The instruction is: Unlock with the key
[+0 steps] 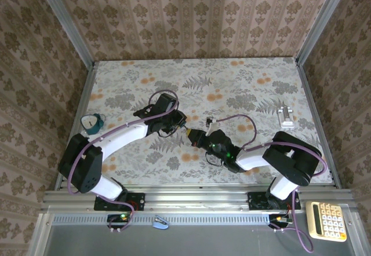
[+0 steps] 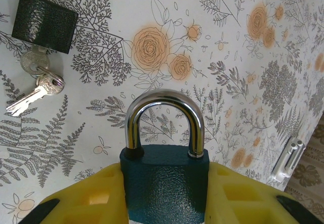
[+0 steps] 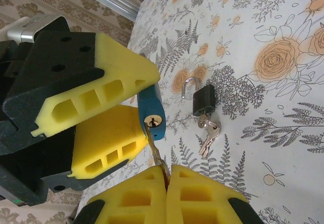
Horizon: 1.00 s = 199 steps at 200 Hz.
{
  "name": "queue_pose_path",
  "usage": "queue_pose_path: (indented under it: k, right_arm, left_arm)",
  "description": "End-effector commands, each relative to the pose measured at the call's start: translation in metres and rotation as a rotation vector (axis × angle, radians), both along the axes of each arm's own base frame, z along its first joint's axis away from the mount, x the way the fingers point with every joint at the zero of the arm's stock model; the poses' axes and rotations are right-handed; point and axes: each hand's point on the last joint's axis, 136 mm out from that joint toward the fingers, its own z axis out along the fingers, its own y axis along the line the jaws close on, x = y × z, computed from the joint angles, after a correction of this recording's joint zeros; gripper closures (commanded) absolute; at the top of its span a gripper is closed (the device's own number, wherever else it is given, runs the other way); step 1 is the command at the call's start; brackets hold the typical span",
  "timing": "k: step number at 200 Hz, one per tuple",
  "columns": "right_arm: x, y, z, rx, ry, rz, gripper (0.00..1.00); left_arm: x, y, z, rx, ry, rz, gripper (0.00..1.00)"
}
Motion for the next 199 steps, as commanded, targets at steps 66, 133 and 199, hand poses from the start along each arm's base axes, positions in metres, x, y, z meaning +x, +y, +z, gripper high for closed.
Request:
queue_pose_path:
  k: [66,133,199]
  right_arm:
    - [0.007,-0.002,-0.005,0.042,0.04,-0.02,1.0]
    - [0.008,-0.005,0.005,0.048,-0.002,-0.022,1.0]
    - [0.011,-0.009,0.007,0.002,-0.02,-0.033,1.0]
  left_arm:
    - [0.0,-0.006,0.015,-0.061,-0.03,0.016,0.74]
    - [-0.002,-0.008,0.016,-0.06,-0.027,0.007,0.74]
    - [-0.004,-0.015,0.012,-0.057,-0.015,-0.014,0.74]
